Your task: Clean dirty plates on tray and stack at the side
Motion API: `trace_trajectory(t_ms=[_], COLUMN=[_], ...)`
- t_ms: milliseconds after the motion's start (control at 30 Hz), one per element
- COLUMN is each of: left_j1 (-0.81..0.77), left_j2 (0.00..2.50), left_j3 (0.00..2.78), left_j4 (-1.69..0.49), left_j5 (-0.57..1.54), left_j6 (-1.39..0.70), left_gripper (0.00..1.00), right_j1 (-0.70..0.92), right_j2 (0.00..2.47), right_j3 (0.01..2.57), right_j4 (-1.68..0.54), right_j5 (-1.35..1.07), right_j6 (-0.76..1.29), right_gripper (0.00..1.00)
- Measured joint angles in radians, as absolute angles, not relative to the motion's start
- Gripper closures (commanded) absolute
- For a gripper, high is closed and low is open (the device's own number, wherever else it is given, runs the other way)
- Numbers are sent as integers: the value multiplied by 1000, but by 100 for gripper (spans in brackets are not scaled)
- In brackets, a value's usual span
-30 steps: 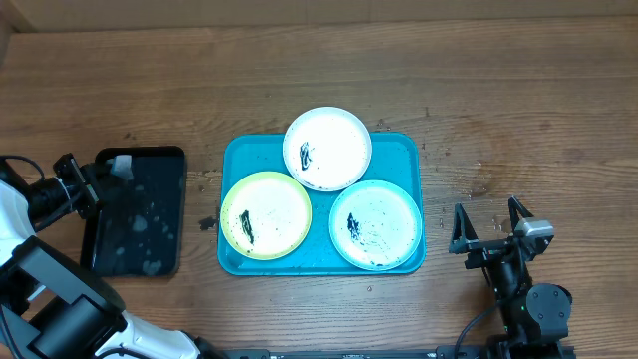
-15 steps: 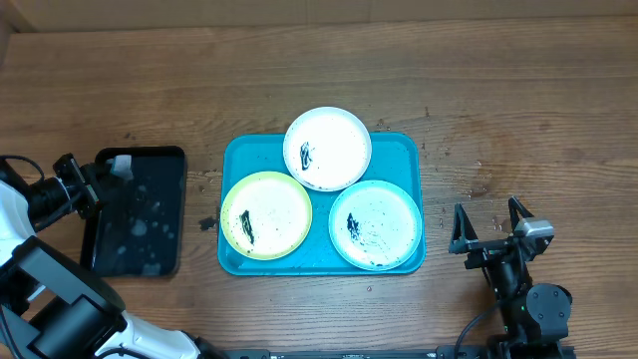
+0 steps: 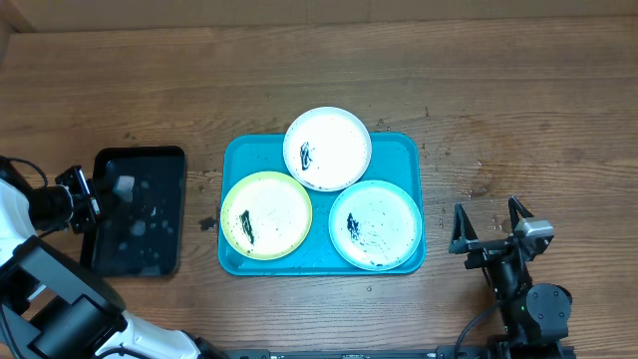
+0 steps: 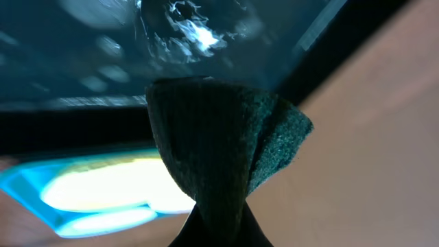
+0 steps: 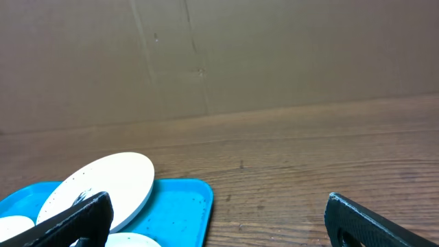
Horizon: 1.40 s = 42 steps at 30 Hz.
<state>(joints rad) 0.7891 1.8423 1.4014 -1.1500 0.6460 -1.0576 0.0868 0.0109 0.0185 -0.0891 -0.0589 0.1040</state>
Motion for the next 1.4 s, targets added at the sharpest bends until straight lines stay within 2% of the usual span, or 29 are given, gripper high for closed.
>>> trace_trajectory(t_ms=[133, 333, 400, 533, 700, 867, 1000, 1100, 1200, 1300, 1400], left_j1=[765, 759, 758, 717, 673, 677, 674, 667, 647, 645, 664], left_j2=[1842, 1842, 1842, 1842, 1842, 1843, 1829, 1815, 1839, 1877, 1884], left_j3=[1401, 1403, 1407, 1376, 1354, 1538, 1675, 1589, 1384, 1314, 1367], left_j4=[-1172, -1015, -1010, -1021, -1061, -1250, -1261, -1197, -1083, -1108, -1222], left_j5=[645, 909, 875, 673, 665, 641, 577, 547, 542, 546, 557], left_j6=[-997, -824, -780, -741, -623, -533, -497, -494, -493, -488, -459], left_gripper=[96, 96, 96, 96, 96, 96, 96, 96, 96, 96, 96], right_j1=[87, 87, 87, 87, 87, 87, 87, 87, 87, 87, 87], right_j2=[11, 11, 11, 11, 11, 11, 11, 11, 11, 11, 11], right_j3=[19, 19, 19, 19, 19, 19, 19, 19, 19, 19, 19], right_j4=[-89, -89, -90, -89, -89, -89, -89, -89, -90, -89, -90], right_j5=[-59, -59, -59, -59, -59, -59, -59, -59, -59, -59, -59], right_j6=[104, 104, 104, 104, 104, 104, 104, 104, 104, 104, 104], right_gripper=[0, 0, 0, 0, 0, 0, 0, 0, 0, 0, 0])
